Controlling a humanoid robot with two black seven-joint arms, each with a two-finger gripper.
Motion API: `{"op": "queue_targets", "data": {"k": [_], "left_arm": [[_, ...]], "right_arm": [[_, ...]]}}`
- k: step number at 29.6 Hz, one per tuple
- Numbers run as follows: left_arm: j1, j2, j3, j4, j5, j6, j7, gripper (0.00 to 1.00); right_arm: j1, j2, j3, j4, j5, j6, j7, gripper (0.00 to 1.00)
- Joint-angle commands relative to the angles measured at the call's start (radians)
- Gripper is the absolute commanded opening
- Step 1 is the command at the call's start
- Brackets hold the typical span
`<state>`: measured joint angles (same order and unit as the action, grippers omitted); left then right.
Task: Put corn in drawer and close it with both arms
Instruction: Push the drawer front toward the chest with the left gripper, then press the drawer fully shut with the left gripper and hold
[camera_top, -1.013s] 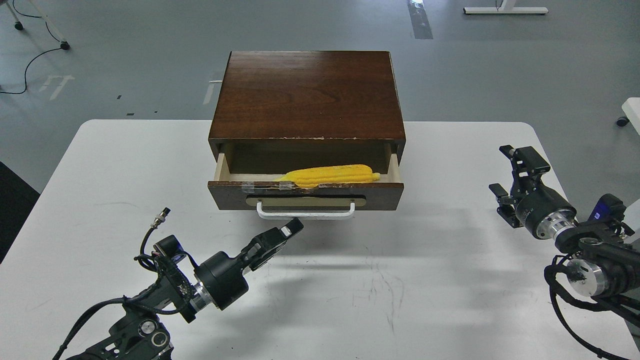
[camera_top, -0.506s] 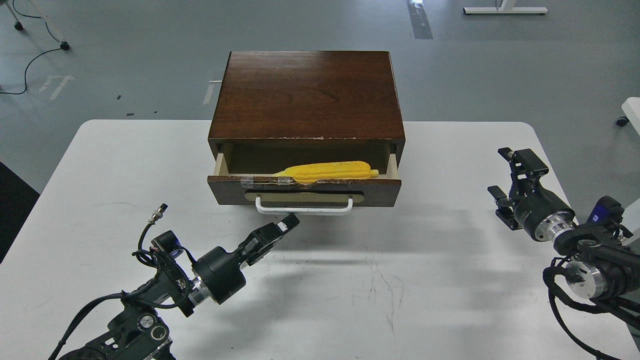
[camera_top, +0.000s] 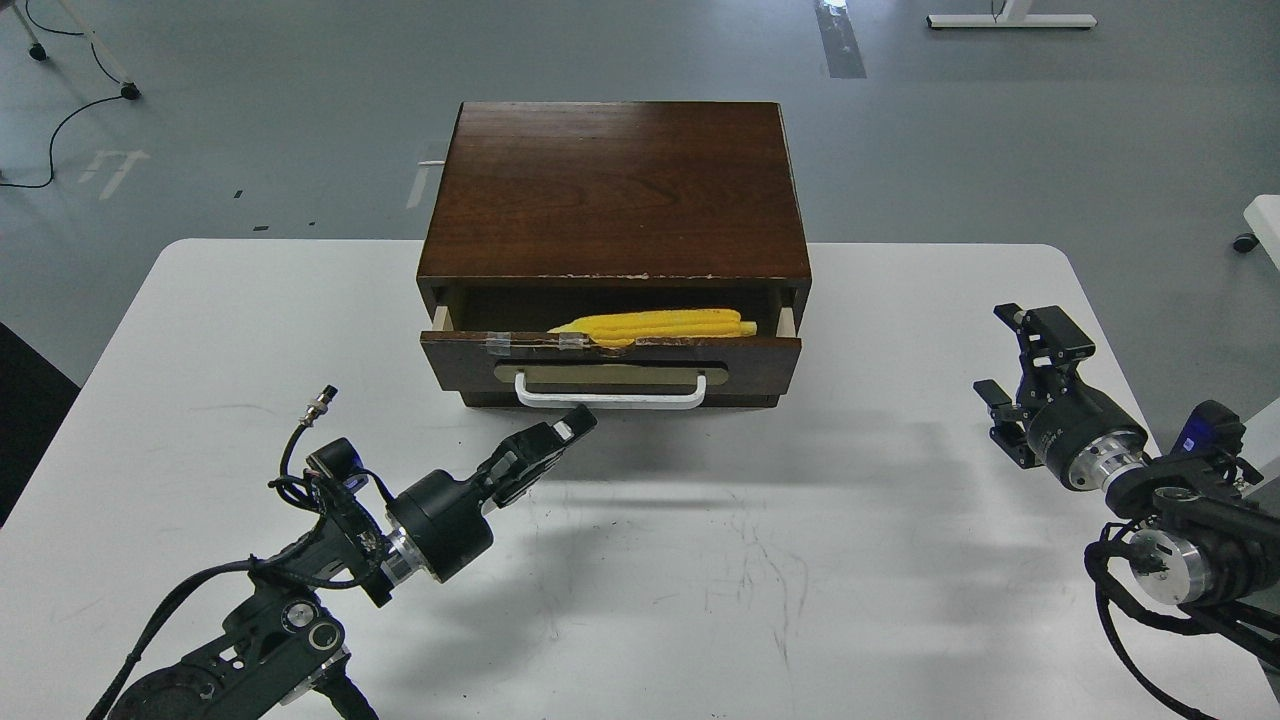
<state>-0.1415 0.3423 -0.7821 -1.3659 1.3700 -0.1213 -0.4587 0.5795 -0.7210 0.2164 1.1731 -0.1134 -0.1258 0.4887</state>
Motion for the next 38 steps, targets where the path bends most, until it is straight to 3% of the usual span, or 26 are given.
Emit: {"op": "queue_targets", "data": {"k": [1,38], "left_arm": [[-0.021,0.0,0.003,0.014,-0.014,-0.005,0.0,0.0],[-0.141,-0.016,0.007,0.14,-0.077,-0.012,0.0,0.0]], "right_arm": [[0.0,0.0,0.0,0.0,0.0,0.0,0.0,1.0],[-0.006,0.002,0.001,0.0,0.0,-0.001,0.0,1.0]]}}
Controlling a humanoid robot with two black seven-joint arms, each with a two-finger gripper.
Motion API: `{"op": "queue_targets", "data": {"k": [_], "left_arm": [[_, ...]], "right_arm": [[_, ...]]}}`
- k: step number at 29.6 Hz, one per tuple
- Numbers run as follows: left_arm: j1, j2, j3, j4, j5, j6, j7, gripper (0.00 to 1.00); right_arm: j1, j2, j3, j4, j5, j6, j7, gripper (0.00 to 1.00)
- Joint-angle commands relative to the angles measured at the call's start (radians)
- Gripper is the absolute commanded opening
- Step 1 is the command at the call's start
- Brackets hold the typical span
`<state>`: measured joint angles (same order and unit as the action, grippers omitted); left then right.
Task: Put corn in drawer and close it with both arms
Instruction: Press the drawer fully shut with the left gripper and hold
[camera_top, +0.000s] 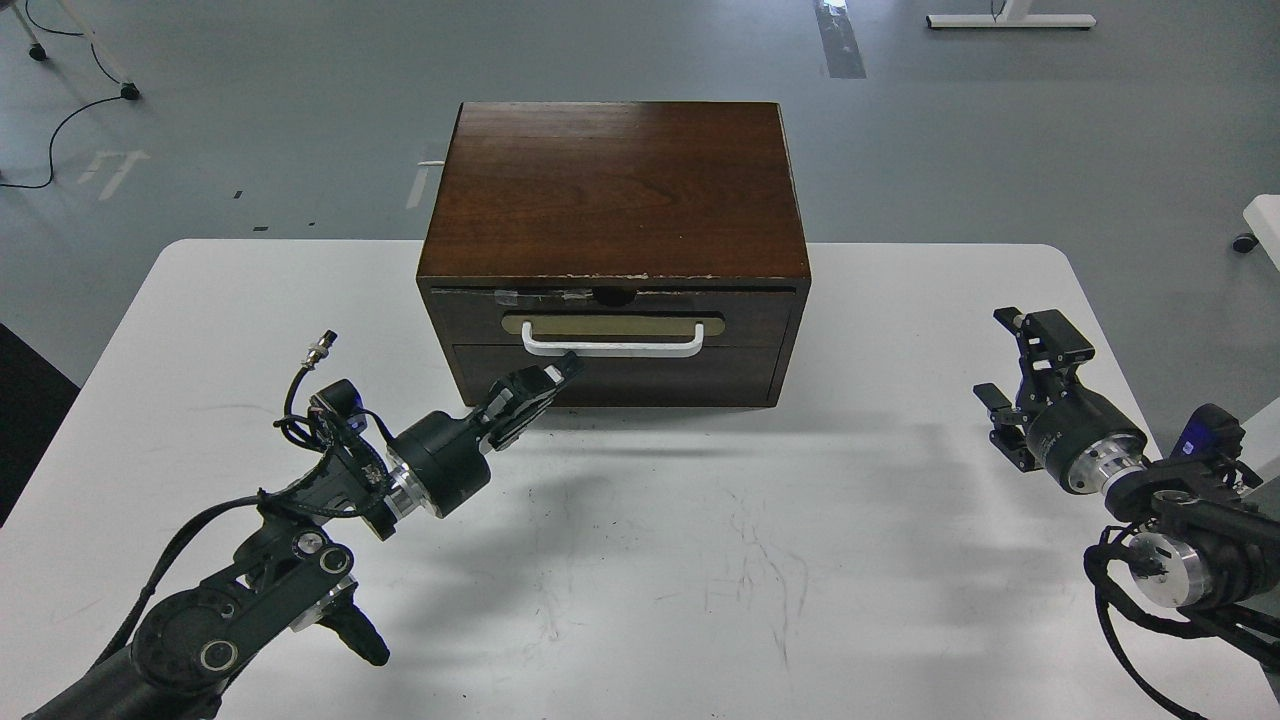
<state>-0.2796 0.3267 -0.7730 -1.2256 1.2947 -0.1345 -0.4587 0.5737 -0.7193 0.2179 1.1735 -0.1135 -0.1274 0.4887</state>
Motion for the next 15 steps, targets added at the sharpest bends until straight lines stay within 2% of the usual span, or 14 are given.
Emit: {"op": "queue_targets", "data": {"k": [1,8,11,15], "left_arm": [[-0.013,0.0,-0.002,0.0,-0.002,0.001,0.0,0.0],[-0.018,0.002,0.001,0.003,-0.02,0.0,-0.001,0.0],[-0.004,0.0,0.017,-0.011,-0.019,-0.051,-0.005,0.0],[0.017,0.017,0.054,-0.049,-0.015,-0.074,-0.014,0.0]], "right_arm": [[0.0,0.0,0.0,0.0,0.0,0.0,0.0,1.0],[-0.002,0.0,0.0,0.002,0.0,0.0,0.0,1.0],[-0.002,0.0,0.0,0.002,0.0,0.0,0.0,1.0],[-0.002,0.0,0.0,0.002,0.0,0.0,0.0,1.0]]}}
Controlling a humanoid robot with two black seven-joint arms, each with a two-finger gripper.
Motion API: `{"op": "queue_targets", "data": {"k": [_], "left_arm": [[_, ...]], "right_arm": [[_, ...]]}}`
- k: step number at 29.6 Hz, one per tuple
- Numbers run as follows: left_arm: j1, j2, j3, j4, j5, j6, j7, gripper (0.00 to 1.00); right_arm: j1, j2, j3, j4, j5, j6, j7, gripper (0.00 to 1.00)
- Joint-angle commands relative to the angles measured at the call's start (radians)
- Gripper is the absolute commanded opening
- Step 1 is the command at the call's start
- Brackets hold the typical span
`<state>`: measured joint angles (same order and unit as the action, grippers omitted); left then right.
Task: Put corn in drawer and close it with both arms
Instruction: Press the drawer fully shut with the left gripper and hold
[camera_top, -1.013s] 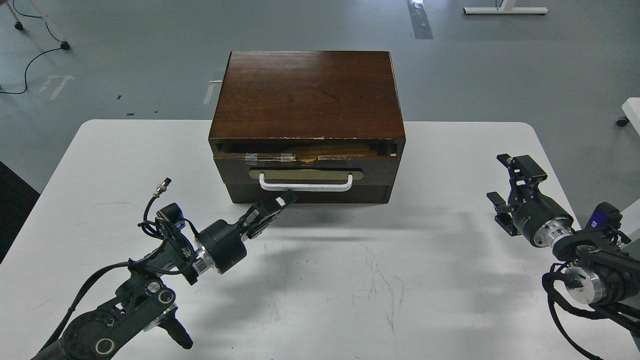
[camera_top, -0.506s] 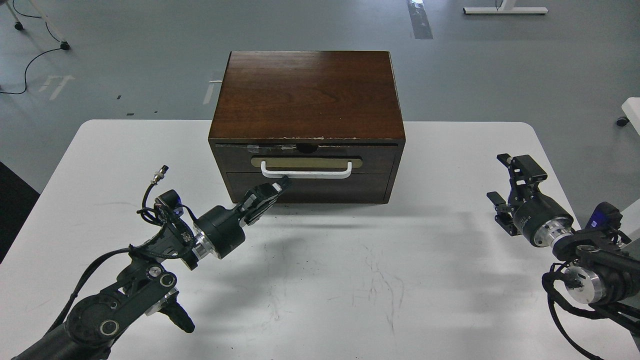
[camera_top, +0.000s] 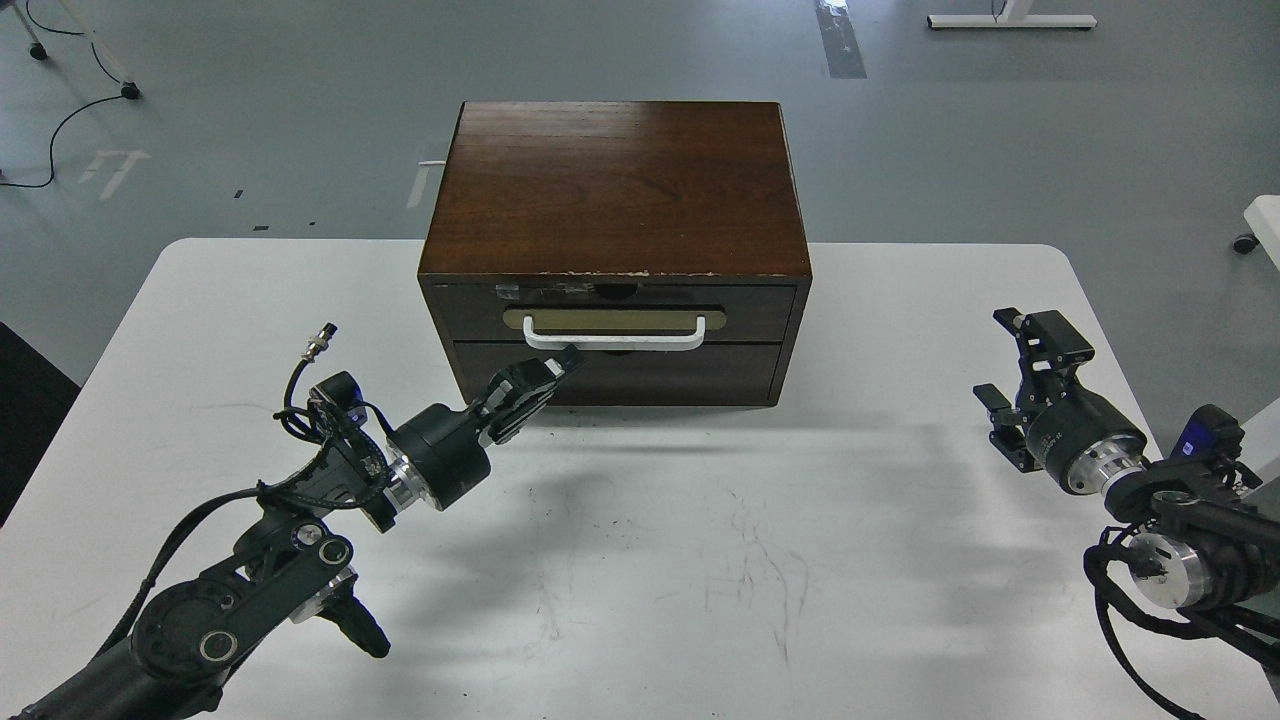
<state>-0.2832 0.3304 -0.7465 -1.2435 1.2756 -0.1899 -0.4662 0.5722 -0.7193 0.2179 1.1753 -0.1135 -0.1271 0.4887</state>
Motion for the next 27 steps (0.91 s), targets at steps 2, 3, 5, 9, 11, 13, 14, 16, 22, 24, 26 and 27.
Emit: {"op": "queue_targets", "data": {"k": [2,3,5,9,11,13,14,16,22,24,26,27], "left_arm": [[0.033,0.016,0.027,-0.045,0.005,-0.023,-0.009,0.0],[0.045,0.019,0.027,-0.066,0.004,-0.028,-0.009,0.0],[0.062,0.036,0.026,-0.106,0.002,-0.029,-0.017,0.0],[0.096,0.068,0.009,-0.206,-0.001,-0.031,-0.023,0.0],[0.107,0.087,-0.002,-0.241,-0.013,-0.031,-0.023,0.02],[0.116,0.111,-0.043,-0.298,-0.091,-0.029,-0.023,0.56],[0.121,0.117,-0.054,-0.309,-0.116,-0.029,-0.023,0.69],[0.137,0.137,-0.097,-0.33,-0.203,-0.029,-0.023,0.95],[0.176,0.163,-0.229,-0.341,-0.352,-0.029,-0.023,0.98],[0.208,0.163,-0.284,-0.34,-0.396,-0.025,-0.023,0.98],[0.236,0.163,-0.321,-0.335,-0.423,-0.017,-0.023,0.98],[0.249,0.162,-0.338,-0.333,-0.432,-0.016,-0.023,0.98]], "right_arm": [[0.0,0.0,0.0,0.001,0.0,0.0,0.0,1.0],[0.0,0.0,0.001,0.001,0.0,0.0,0.0,1.0],[0.0,0.0,0.004,0.001,0.0,0.0,0.0,1.0],[0.0,0.0,0.02,0.001,0.0,0.0,0.0,1.0],[0.0,0.0,0.026,0.003,0.0,0.0,0.0,1.0],[0.0,0.006,0.034,0.001,0.0,0.0,0.0,1.0],[0.0,0.011,0.034,0.001,0.0,0.001,0.0,1.0],[0.0,0.015,0.035,0.001,0.0,0.0,0.0,1.0],[0.002,0.034,0.06,0.001,0.0,0.0,0.0,1.0],[0.002,0.04,0.067,0.001,0.0,0.0,0.0,1.0],[0.002,0.054,0.075,0.001,0.0,0.0,0.0,1.0],[0.002,0.057,0.08,0.0,0.0,0.0,0.0,1.0]]}}
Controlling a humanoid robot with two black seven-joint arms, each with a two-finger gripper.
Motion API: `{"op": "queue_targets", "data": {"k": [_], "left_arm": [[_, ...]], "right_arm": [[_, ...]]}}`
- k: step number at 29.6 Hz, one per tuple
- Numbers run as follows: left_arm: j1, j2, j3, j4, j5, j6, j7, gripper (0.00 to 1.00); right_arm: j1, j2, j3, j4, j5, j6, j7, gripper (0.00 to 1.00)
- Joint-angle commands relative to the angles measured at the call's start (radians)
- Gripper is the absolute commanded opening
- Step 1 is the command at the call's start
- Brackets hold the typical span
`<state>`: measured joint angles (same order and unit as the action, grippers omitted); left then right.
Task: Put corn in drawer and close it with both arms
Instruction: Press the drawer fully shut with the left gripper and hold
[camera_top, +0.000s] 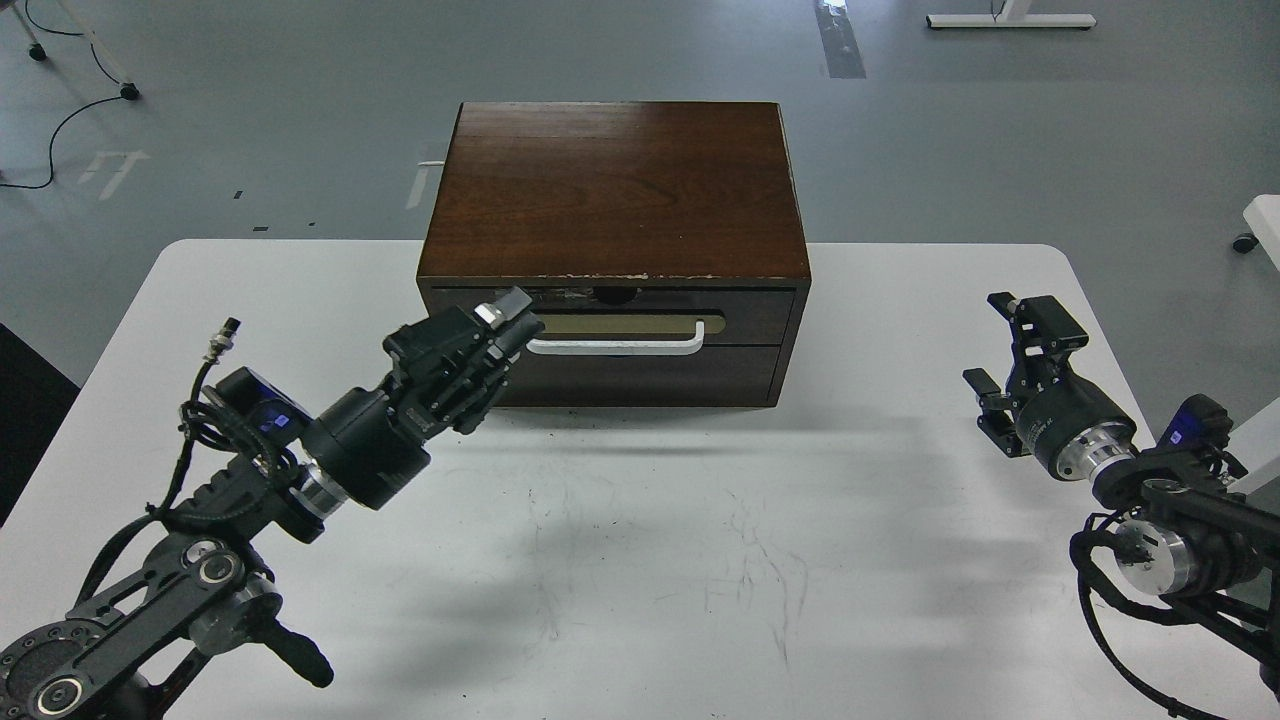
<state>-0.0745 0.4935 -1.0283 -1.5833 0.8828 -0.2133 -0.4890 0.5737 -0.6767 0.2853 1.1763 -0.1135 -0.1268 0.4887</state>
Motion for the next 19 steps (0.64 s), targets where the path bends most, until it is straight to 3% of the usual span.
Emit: {"op": "queue_targets", "data": {"k": [1,7,15,16,19], "left_arm": [[0.068,-0.001,-0.082,0.009,-0.053,0.009,0.0,0.98],[0.185,-0.012,-0.157,0.051,-0.1,0.014,0.0,0.98],[0.216,-0.049,-0.182,0.098,-0.107,0.012,0.003,0.98],[0.216,-0.059,-0.182,0.106,-0.107,0.014,0.032,0.98],[0.216,-0.075,-0.182,0.114,-0.107,0.012,0.055,0.98]], "right_arm": [[0.0,0.023,0.017,-0.001,-0.002,-0.001,0.0,1.0],[0.003,0.063,0.02,-0.001,-0.002,-0.001,0.0,1.0],[0.001,0.077,0.074,0.003,0.0,0.001,0.0,1.0],[0.0,0.078,0.075,0.002,0.0,0.001,0.0,1.0],[0.0,0.078,0.075,0.0,0.0,0.001,0.0,1.0]]}}
